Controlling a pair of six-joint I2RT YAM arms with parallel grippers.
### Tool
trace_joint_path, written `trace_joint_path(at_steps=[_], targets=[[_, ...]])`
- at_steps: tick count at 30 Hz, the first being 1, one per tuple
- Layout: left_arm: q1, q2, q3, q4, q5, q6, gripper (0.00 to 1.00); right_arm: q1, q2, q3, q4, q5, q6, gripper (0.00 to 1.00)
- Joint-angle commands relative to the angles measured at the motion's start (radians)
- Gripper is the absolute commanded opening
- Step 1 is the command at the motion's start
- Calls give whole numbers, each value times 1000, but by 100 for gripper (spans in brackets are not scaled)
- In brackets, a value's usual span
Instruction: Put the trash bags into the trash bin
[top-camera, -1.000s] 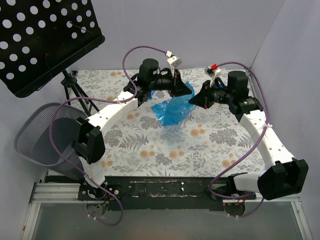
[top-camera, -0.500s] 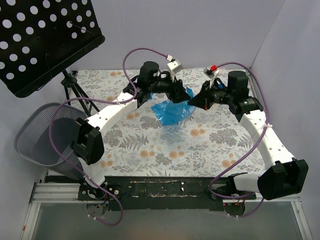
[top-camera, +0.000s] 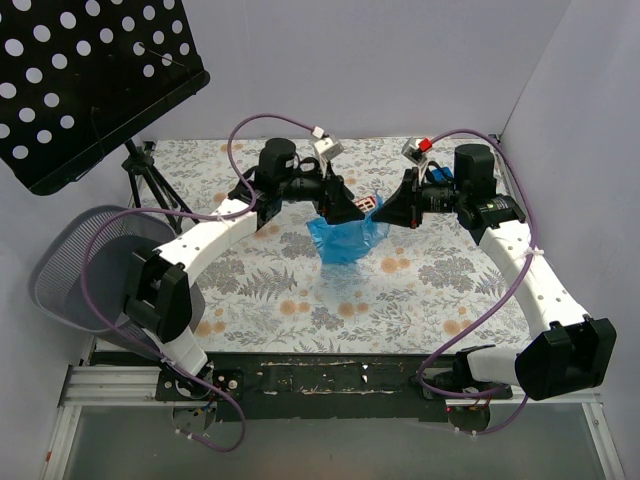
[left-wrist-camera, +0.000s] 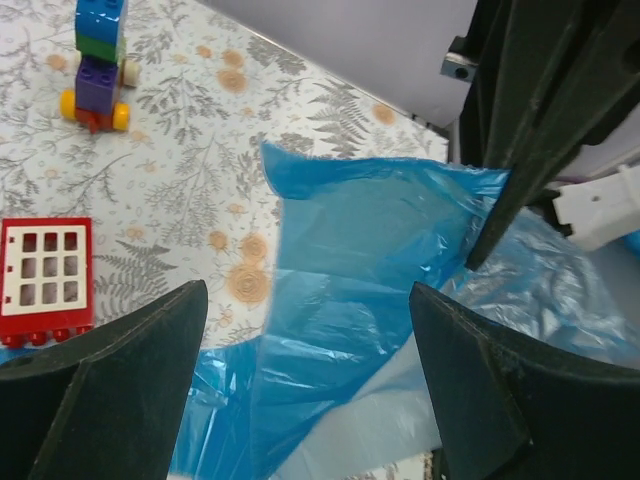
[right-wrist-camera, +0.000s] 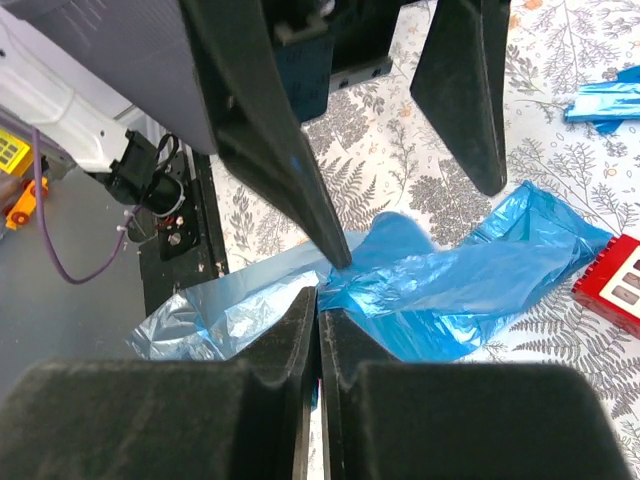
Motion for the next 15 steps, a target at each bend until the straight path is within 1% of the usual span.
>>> trace_joint_path(at_steps=[1, 6, 8, 9, 15], targets=[[78, -43, 8, 87, 287, -168, 82, -3, -20, 35, -51, -68, -115, 11], [86, -29, -6, 23, 328, -153, 88, -3, -45, 38, -75, -134, -144, 11], [87, -29, -20, 49, 348, -176, 90, -3, -46, 63, -115, -137, -184, 11], [87, -25, -23, 93, 364, -188, 94, -3, -45, 77, -138, -137, -203, 11], [77, 50, 1, 235, 399, -269, 96, -3, -28, 94, -181, -129, -232, 10]])
